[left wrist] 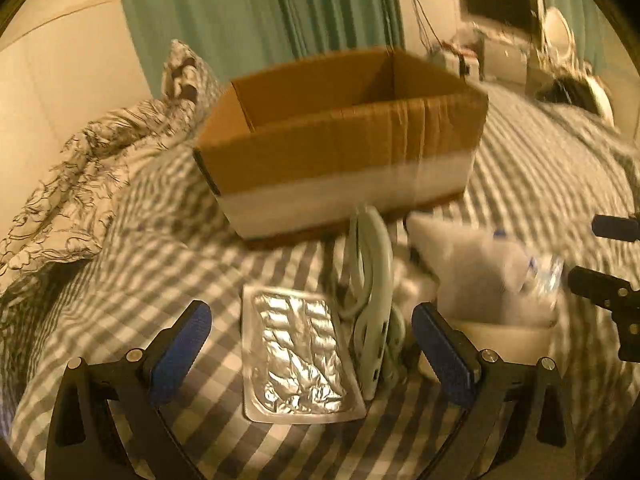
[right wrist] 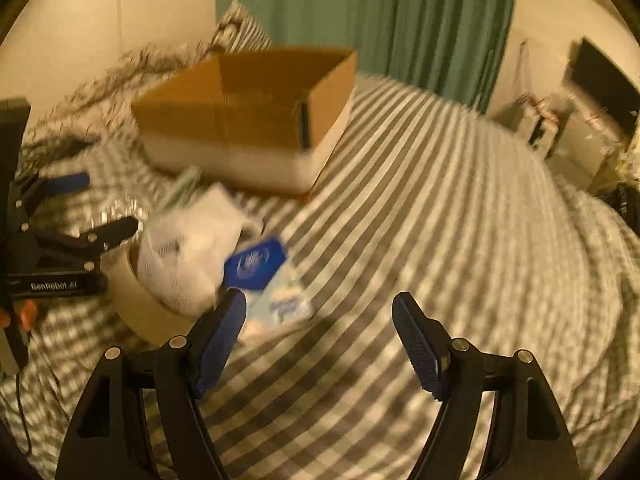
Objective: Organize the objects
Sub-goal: 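Withdraw both tools from the box back toward the remaining items, then grasp the blue tissue pack with the right tool while the left tool grasps the green clip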
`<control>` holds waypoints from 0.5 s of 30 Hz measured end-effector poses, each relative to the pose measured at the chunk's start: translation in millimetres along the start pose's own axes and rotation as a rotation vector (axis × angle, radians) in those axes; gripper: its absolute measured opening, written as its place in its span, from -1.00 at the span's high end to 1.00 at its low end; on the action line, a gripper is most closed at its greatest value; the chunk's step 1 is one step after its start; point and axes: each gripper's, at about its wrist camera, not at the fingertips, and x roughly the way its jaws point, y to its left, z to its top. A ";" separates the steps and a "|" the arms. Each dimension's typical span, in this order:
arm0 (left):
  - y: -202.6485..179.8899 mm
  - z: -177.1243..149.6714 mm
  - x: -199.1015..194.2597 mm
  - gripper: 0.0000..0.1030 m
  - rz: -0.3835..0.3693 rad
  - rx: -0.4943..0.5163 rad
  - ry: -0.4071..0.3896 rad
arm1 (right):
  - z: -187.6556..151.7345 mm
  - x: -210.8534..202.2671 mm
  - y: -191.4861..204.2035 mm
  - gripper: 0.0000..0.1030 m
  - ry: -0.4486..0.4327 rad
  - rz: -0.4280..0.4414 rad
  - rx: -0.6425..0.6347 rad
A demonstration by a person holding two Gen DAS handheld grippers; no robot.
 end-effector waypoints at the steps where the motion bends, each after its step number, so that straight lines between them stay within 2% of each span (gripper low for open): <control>1: 1.0 -0.9 3.2 -0.99 -0.009 -0.002 0.009 | -2.5 7.5 1.7 -0.46 0.023 0.006 -0.020; 6: 8.2 -1.5 16.0 -0.97 -0.063 -0.033 0.044 | -7.5 35.3 17.7 -0.46 0.095 0.046 -0.102; 9: 9.1 1.8 19.8 -0.91 -0.082 -0.051 0.052 | -3.2 48.1 21.9 -0.43 0.107 0.023 -0.120; 10: 10.2 4.0 21.0 -0.90 -0.098 -0.062 0.053 | -1.9 50.4 20.9 -0.33 0.107 0.019 -0.117; 11: 9.5 5.5 21.5 -0.89 -0.111 -0.064 0.054 | -1.4 51.8 18.2 -0.15 0.106 0.028 -0.101; 15: 0.6 11.7 24.1 -0.81 -0.133 -0.042 0.049 | -2.8 43.3 12.2 -0.12 0.083 0.013 -0.056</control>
